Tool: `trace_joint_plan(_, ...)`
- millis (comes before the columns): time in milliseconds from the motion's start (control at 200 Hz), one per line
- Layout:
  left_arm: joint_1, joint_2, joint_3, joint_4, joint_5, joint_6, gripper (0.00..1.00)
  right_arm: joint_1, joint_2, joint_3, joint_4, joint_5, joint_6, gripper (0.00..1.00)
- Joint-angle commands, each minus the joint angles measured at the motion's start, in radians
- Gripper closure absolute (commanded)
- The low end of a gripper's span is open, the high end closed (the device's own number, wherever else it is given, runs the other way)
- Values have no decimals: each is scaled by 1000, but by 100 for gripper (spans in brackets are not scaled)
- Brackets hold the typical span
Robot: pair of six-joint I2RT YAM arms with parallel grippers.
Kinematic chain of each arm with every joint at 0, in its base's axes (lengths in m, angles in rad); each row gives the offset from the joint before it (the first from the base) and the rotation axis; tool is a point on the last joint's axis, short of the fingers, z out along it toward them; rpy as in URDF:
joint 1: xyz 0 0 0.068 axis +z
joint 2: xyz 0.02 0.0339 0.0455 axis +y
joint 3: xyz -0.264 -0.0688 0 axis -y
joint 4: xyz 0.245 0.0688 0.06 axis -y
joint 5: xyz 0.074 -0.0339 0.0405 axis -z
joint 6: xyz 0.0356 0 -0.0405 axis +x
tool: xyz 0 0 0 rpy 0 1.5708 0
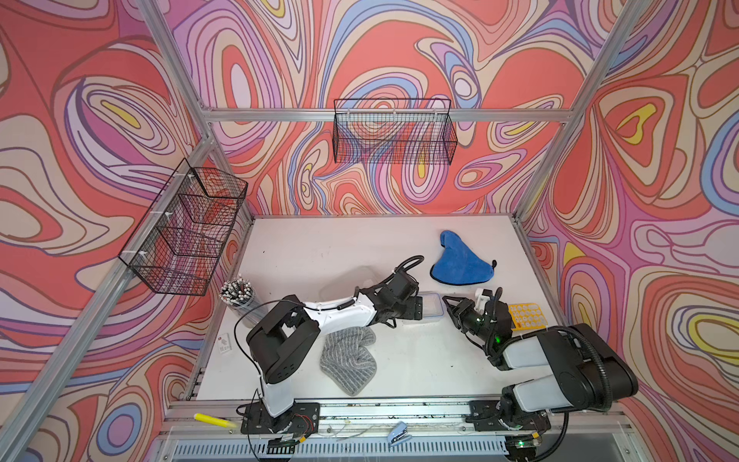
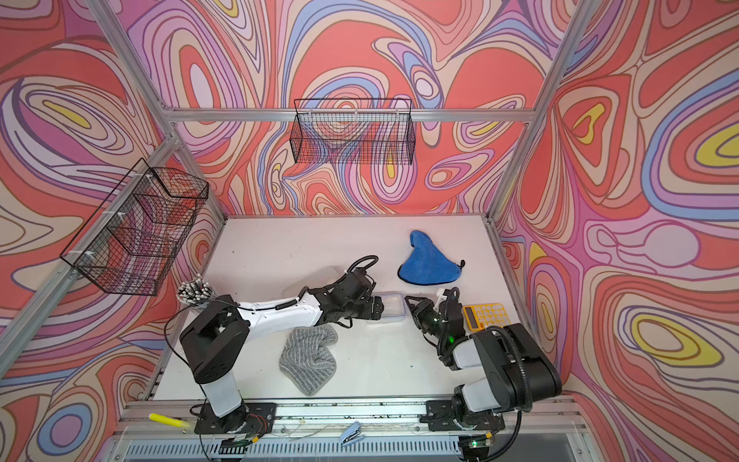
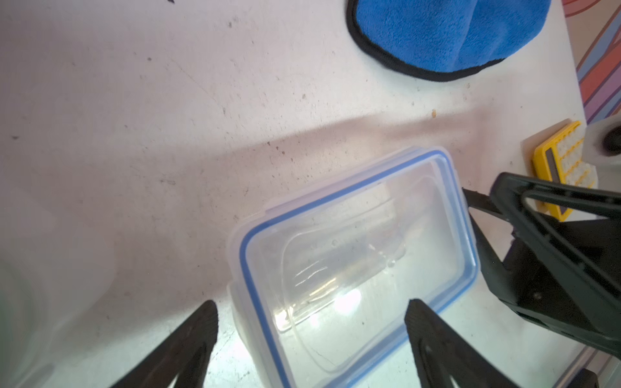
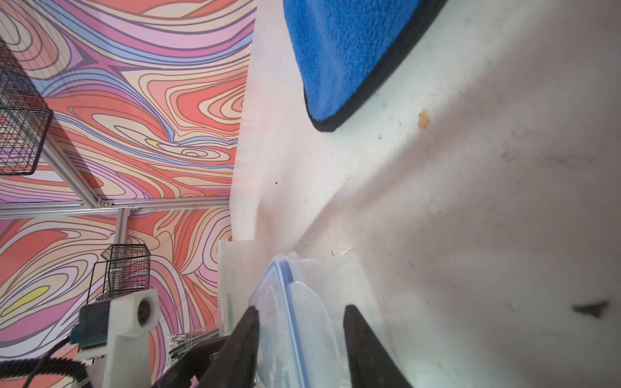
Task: Wipe the insides of the lunch boxes
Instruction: Open the fastener of the lunch box.
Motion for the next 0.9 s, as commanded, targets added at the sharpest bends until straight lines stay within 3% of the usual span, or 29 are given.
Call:
trace_joint_plan(0, 2, -56, -13, -17, -38, -13, 8, 6, -52, 42, -152, 23, -72, 56)
trace_joint_plan(326, 16, -57, -87, 56, -12, -150, 6, 5, -192, 104, -455, 69, -211, 46)
trace_joint_plan(506, 21, -23, -72, 105, 21, -152, 7, 5, -231, 137, -592, 68, -268, 46)
trace_joint_plan(891, 29, 92, 31, 160, 94, -115, 10, 8, -268, 126, -646, 20, -273, 49)
